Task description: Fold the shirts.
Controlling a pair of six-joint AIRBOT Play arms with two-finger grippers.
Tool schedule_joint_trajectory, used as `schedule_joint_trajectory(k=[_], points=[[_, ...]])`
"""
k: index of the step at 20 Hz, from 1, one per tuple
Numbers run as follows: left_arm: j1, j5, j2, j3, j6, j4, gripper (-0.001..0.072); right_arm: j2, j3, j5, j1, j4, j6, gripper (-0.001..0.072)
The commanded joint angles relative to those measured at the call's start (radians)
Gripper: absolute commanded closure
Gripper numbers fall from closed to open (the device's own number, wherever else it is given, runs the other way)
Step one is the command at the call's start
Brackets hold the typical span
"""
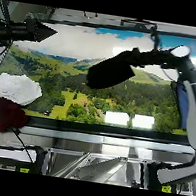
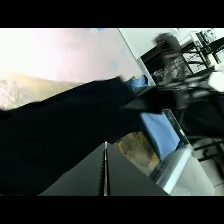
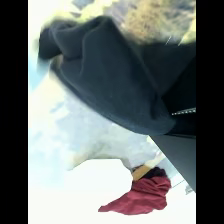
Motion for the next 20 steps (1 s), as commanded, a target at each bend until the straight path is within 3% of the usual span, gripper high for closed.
schedule_joint_trajectory(k=[1,5,8,11,16,20], points=[[0.0,-0.027,-0.001,0.0,-0.004,0.0,0.07,0.222,-0.031,0.106,-0.098,-0.099,0.122,0.0682],[-0.023,-0.09,-0.001,-0.001,-0.004,0.001,0.07,0.461,-0.154,0.133,-0.242,-0.337,0.247,0.0681],[-0.062,-0.115,-0.001,-0.001,-0.005,0.0,0.07,0.555,-0.223,0.132,-0.354,-0.421,0.272,0.0682],[-0.104,-0.104,-0.001,0.0,-0.011,0.001,0.0701,0.53,-0.225,0.051,-0.429,-0.416,0.27,0.0681],[-0.163,-0.072,-0.025,0.0,-0.011,0.001,0.0701,0.373,-0.133,-0.359,-0.494,-0.336,0.211,0.0682],[-0.194,-0.076,-0.097,0.0,-0.039,-0.001,0.0701,0.273,0.03,-0.343,-0.579,-0.301,0.297,0.0682]])
